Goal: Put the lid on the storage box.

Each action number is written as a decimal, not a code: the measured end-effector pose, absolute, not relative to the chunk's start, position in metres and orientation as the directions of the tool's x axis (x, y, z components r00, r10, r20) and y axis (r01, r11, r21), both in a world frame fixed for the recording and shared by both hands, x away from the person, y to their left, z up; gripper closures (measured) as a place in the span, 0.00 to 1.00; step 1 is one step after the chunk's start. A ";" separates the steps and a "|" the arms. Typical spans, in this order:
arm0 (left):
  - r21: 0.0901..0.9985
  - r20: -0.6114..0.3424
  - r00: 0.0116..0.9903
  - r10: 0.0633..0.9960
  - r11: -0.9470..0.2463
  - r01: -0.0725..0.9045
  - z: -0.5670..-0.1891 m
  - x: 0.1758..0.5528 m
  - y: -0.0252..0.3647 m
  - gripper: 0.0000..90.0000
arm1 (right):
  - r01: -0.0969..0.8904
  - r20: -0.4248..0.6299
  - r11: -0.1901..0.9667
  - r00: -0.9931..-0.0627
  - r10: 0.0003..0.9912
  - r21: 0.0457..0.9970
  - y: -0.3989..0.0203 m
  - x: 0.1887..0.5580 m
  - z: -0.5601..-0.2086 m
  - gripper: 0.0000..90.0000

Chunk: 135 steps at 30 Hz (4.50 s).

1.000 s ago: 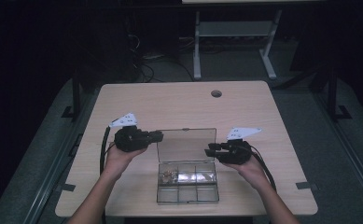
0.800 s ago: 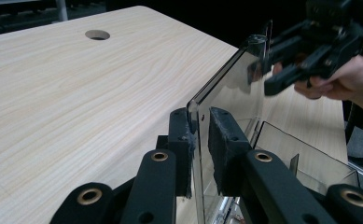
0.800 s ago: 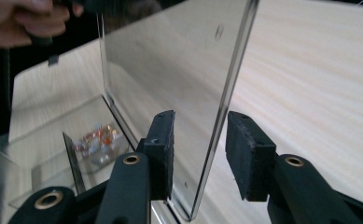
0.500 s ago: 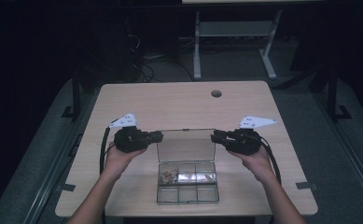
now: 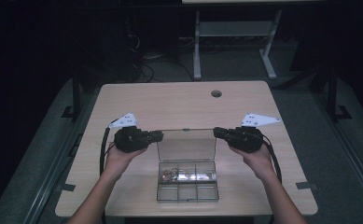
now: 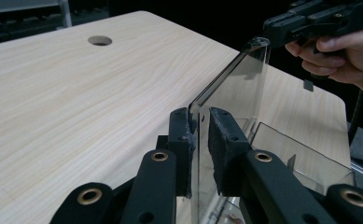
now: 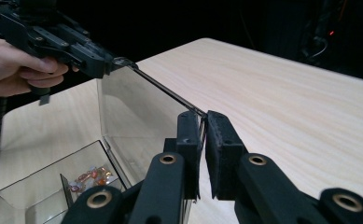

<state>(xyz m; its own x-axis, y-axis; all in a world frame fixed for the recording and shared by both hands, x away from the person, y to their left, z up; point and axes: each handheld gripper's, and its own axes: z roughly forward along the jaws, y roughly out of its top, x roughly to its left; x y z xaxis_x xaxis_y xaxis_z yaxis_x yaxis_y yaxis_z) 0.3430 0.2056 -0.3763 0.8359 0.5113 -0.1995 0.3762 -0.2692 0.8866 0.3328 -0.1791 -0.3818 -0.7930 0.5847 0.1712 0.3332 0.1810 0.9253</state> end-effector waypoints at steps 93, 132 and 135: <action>0.868 -0.252 0.847 0.468 -0.277 0.411 -0.382 0.269 0.220 0.99 | 0.285 0.122 0.257 -0.854 0.506 0.923 -0.185 0.274 -0.384 0.84; 0.846 -0.240 0.861 0.449 -0.339 0.413 -0.401 0.252 0.217 1.00 | 0.371 0.200 0.355 -0.879 0.434 0.858 -0.191 0.250 -0.411 1.00; 0.841 -0.239 0.863 0.444 -0.350 0.413 -0.402 0.251 0.217 1.00 | 0.369 0.203 0.359 -0.883 0.423 0.858 -0.188 0.249 -0.411 1.00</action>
